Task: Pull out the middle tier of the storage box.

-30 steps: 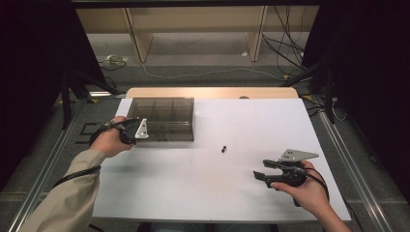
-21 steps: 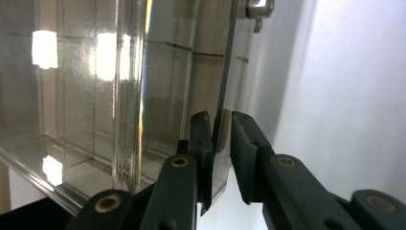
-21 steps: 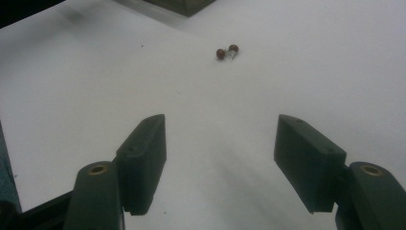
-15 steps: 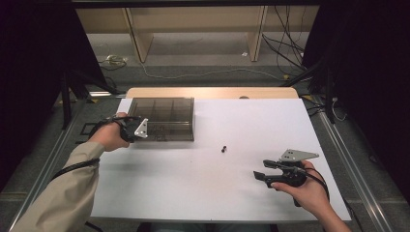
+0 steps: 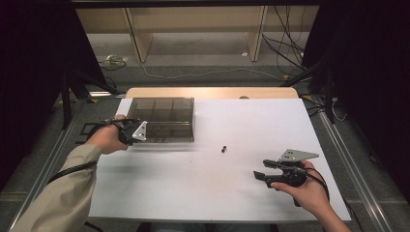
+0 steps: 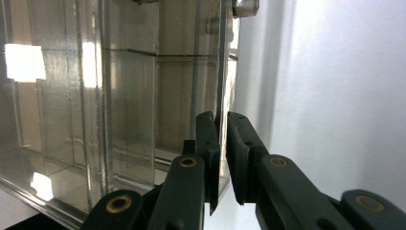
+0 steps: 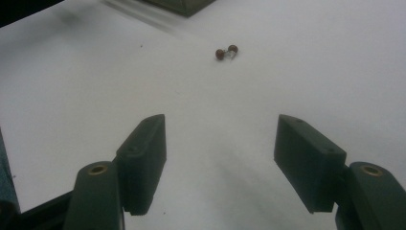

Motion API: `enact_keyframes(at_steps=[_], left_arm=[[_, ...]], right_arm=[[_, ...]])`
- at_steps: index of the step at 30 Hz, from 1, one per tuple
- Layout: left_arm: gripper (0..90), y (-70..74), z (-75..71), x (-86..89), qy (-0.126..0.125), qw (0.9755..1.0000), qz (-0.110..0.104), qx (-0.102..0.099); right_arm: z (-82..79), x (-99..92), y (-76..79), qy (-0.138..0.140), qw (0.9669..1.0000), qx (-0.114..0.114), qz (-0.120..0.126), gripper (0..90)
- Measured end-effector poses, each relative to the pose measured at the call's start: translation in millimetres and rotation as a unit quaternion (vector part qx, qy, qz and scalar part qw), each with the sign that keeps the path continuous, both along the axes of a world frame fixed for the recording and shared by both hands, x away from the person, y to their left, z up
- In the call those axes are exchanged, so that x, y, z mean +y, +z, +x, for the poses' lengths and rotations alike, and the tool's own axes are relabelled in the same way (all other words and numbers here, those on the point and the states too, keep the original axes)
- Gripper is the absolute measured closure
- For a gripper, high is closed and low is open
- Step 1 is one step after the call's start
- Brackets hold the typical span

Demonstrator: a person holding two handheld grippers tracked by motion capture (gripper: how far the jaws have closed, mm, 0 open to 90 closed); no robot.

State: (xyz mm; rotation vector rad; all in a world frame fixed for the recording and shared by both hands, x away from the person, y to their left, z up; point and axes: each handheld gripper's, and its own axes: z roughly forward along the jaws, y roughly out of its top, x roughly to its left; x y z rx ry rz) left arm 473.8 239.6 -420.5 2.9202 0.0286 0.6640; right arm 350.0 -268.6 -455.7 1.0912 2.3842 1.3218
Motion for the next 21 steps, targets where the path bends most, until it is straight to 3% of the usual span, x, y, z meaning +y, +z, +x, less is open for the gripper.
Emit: enact_keyframes(at_steps=[21], left_arm=[[83.4,-1.1,-13.0,0.3,-0.007,1.0,-0.004,-0.001]], right_arm=[[-0.1,0.7,0.0,0.0,1.0,0.0,-0.001,36.0]])
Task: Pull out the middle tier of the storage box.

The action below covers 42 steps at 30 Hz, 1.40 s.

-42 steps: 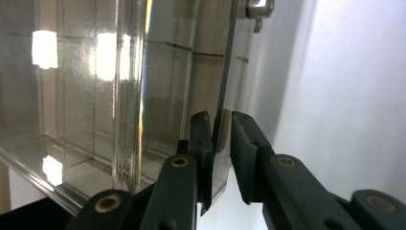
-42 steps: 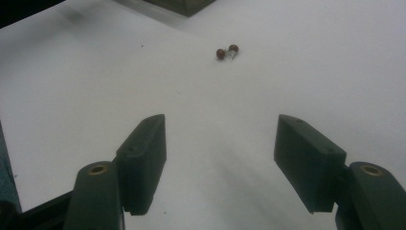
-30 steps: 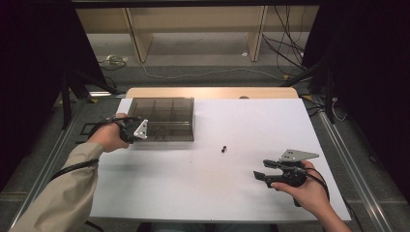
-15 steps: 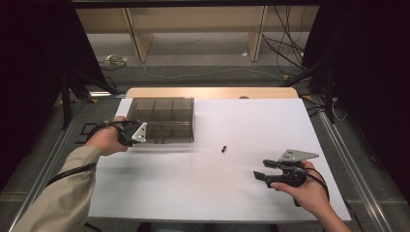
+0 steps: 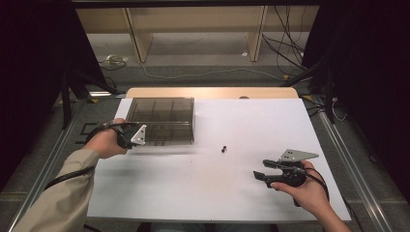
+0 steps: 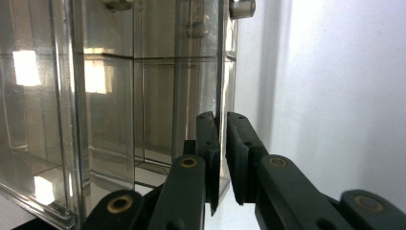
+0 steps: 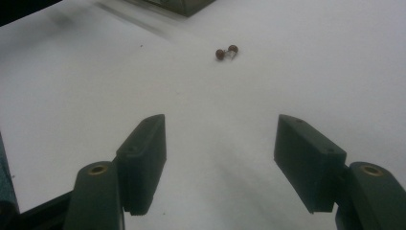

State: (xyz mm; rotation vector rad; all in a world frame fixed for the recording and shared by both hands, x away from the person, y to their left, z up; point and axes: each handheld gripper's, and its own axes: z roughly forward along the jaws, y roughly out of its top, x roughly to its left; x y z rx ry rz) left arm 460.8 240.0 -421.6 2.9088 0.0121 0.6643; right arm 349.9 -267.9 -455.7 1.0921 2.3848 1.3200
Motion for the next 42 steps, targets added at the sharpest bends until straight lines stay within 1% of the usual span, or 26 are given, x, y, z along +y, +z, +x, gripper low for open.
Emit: enact_keyframes(at_steps=[6,21,42], left_arm=[[83.6,-0.4,-3.1,1.5,-0.001,1.0,-0.006,0.002],[83.7,-1.0,-8.8,3.4,-0.013,0.9999,-0.007,0.003],[83.8,-2.8,-17.3,5.1,-0.018,0.9998,-0.009,-0.003]], right_arm=[[0.0,0.1,0.0,0.0,1.0,0.0,-0.001,36.0],[-0.1,0.4,-0.1,0.0,1.0,0.0,-0.001,36.0],[-0.2,0.4,-0.1,0.0,1.0,0.001,-0.003,36.0]])
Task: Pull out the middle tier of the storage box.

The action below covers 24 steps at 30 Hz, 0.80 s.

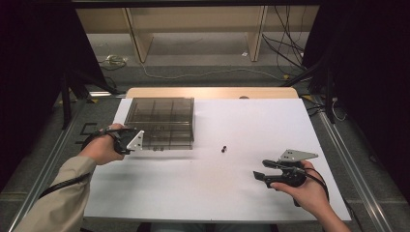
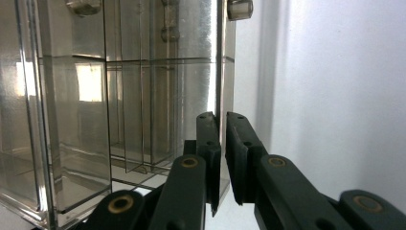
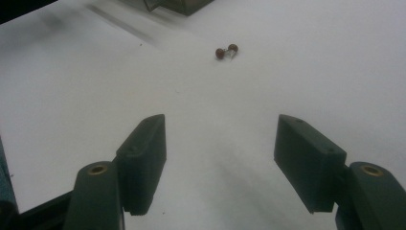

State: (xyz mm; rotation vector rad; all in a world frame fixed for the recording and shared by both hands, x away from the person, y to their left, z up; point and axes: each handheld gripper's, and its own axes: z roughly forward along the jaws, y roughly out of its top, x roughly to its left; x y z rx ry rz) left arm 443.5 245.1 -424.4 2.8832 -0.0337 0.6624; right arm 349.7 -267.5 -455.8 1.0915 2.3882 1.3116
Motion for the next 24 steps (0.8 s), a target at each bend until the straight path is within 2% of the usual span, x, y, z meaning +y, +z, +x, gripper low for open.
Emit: enact_keyframes(at_steps=[24], left_arm=[[83.9,-2.1,-11.5,2.8,-0.002,0.9999,-0.01,0.001]], right_arm=[[0.1,0.4,-0.5,0.001,1.0,-0.001,-0.001,35.9]])
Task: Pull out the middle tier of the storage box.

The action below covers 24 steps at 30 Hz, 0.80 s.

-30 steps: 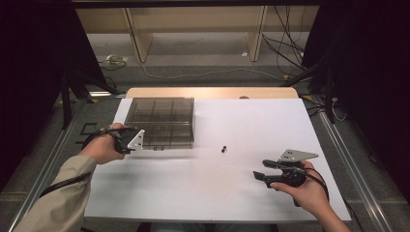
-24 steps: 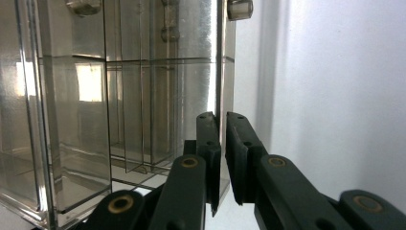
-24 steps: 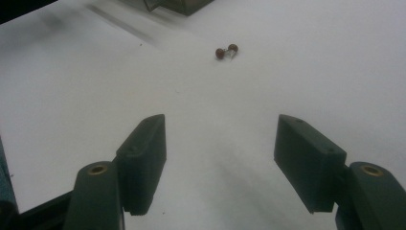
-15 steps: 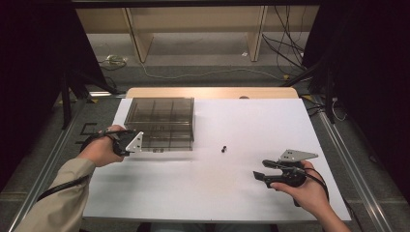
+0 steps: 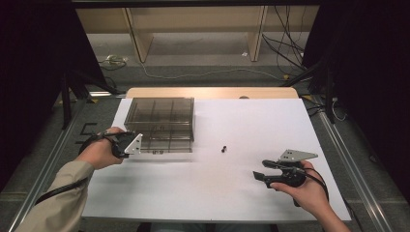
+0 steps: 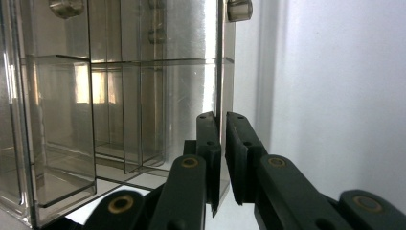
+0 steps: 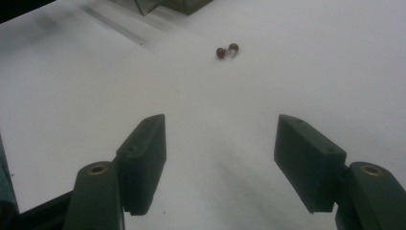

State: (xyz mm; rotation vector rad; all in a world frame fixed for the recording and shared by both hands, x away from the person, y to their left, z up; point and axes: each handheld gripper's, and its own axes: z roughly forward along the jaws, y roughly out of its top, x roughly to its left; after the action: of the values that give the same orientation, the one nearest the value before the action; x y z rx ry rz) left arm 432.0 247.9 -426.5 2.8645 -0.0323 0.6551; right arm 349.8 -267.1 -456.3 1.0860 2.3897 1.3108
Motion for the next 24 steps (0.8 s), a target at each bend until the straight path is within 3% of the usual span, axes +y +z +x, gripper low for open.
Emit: enact_keyframes(at_steps=[9,14,19,24], left_arm=[[83.7,-0.3,-0.7,0.8,0.007,1.0,-0.006,0.002],[80.6,-0.2,-1.8,0.5,0.027,0.9993,-0.023,0.007],[69.7,2.5,-5.1,-1.9,0.066,0.9956,-0.064,0.017],[60.3,5.3,-8.4,-3.5,0.1,0.9903,-0.095,0.017]], right_arm=[[0.1,0.2,0.0,0.0,1.0,0.001,-0.001,36.0],[0.0,0.3,-0.2,0.0,1.0,0.001,-0.001,35.9],[0.0,0.1,0.0,0.0,1.0,0.0,0.0,36.0],[0.0,0.3,0.0,0.0,1.0,0.0,-0.001,35.9]])
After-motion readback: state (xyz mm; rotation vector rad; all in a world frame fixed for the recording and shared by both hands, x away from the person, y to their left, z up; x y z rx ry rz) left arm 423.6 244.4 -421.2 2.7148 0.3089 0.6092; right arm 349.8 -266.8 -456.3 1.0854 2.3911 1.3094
